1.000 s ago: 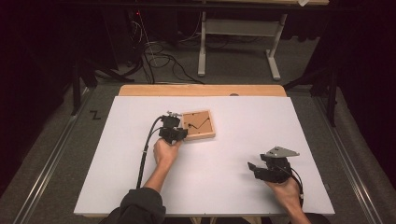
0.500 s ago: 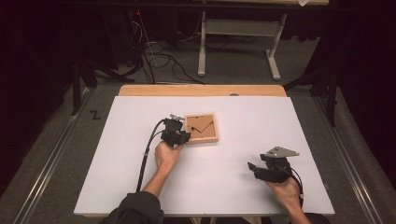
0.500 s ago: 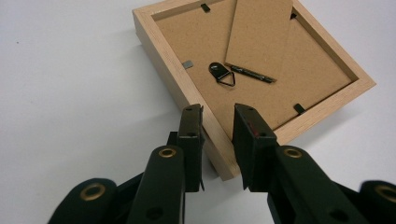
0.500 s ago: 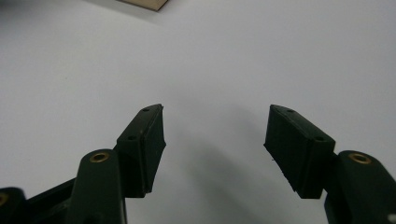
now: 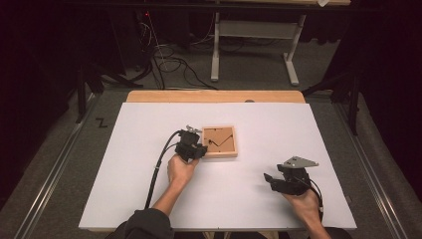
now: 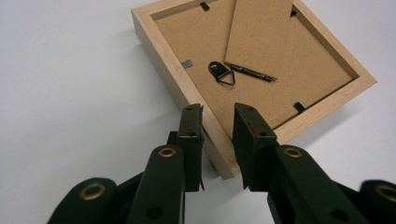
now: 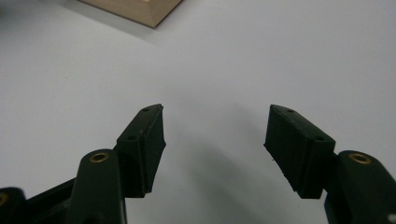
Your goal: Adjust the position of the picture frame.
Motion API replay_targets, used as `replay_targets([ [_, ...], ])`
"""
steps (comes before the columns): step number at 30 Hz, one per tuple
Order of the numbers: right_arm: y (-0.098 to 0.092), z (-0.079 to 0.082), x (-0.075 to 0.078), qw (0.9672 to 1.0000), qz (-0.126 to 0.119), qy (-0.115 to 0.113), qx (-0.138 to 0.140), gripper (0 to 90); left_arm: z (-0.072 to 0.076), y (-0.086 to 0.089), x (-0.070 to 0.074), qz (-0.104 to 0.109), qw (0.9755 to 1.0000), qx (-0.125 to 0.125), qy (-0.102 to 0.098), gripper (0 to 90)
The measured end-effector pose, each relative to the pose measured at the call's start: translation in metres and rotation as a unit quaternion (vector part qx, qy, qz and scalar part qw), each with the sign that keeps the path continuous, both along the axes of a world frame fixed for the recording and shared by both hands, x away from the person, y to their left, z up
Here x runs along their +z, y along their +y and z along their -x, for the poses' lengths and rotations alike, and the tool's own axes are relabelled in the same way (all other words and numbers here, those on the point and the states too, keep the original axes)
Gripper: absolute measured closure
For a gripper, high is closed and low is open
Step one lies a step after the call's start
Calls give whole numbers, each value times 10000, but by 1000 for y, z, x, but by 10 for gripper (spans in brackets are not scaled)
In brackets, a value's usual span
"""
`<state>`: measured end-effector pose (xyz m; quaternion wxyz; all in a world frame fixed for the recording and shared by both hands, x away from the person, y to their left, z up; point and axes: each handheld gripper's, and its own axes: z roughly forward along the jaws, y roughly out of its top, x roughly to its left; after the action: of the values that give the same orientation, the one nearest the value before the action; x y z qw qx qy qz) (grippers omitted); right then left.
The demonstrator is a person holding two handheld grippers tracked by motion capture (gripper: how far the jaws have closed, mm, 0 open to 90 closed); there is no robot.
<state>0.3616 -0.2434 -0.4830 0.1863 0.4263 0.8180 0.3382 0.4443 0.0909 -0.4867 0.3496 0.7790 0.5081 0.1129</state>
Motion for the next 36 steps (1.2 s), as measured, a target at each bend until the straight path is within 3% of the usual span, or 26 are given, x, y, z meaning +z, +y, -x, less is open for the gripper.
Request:
replay_targets([
  [6, 0, 0, 0, 10000, 1, 7, 1, 377, 11, -1, -3, 223, 9997, -70, -36, 724],
  [23, 2, 0, -1, 10000, 6, 12, 5, 378, 41, -14, -3, 267, 9987, -432, -53, 721],
  [36, -1, -1, 1, 9997, -228, 51, -86, 397, 64, -22, -5, 375, 9971, -655, -96, 715],
])
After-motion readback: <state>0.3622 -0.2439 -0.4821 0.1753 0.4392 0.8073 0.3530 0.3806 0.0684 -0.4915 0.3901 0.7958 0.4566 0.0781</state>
